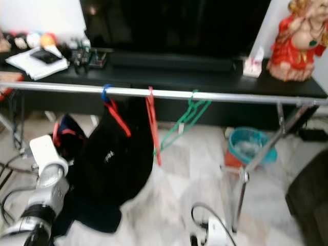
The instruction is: Hang hanger
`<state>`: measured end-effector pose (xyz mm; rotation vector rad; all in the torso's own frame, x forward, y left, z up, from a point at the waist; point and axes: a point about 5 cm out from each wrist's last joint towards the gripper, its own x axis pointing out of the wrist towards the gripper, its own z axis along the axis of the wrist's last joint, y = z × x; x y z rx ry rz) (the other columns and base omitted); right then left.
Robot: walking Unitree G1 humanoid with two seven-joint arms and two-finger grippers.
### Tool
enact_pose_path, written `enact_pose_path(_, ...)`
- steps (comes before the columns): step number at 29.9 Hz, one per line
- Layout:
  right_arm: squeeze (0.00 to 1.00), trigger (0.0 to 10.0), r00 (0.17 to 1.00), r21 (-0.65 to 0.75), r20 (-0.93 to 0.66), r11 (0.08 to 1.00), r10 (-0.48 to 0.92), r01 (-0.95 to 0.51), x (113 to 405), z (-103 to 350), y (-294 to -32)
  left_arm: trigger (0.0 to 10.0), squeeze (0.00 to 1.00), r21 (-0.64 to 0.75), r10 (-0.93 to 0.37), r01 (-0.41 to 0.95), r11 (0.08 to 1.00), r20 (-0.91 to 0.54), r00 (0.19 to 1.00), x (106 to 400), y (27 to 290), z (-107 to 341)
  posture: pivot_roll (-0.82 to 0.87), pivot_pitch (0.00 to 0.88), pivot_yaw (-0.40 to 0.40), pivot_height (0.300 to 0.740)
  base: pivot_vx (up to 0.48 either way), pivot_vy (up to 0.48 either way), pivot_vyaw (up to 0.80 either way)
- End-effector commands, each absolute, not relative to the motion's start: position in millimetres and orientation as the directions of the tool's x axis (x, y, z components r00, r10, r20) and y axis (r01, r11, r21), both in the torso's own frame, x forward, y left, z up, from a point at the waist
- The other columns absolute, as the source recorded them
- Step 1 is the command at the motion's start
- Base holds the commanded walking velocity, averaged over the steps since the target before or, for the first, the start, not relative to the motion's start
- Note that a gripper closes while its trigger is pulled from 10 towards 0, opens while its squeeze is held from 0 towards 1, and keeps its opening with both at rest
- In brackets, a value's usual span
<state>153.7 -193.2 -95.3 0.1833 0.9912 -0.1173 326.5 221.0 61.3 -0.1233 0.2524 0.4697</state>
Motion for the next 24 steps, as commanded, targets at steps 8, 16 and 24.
enact_pose_path(8,0.0,10.0,0.546,0.108,-0.838,0.979,-0.004,0.174,156.0,-95.0,-189.0,10.0,0.0,-0.049,0.449,-0.469,0.882,-0.214,0.867,330.7,230.1,73.5,0.0,0.017,-0.025,0.74,0.314,0.0,0.0)
enact_pose_path(16,0.0,10.0,0.545,0.11,-0.838,0.979,-0.001,0.172,156.1,-95.0,-188.8,10.0,0.0,-0.087,0.382,-0.397,0.914,-0.149,0.912,328.7,237.3,80.8,0.0,0.021,-0.025,0.74,0.074,0.0,0.0)
enact_pose_path(24,0.0,10.0,0.544,0.109,-0.839,0.98,0.001,0.166,156.8,-94.7,-189.2,10.0,0.0,-0.077,0.369,-0.379,0.922,-0.118,0.922,317.9,259.4,83.1,0.01,0.032,-0.026,0.74,0.0,0.0,0.0)
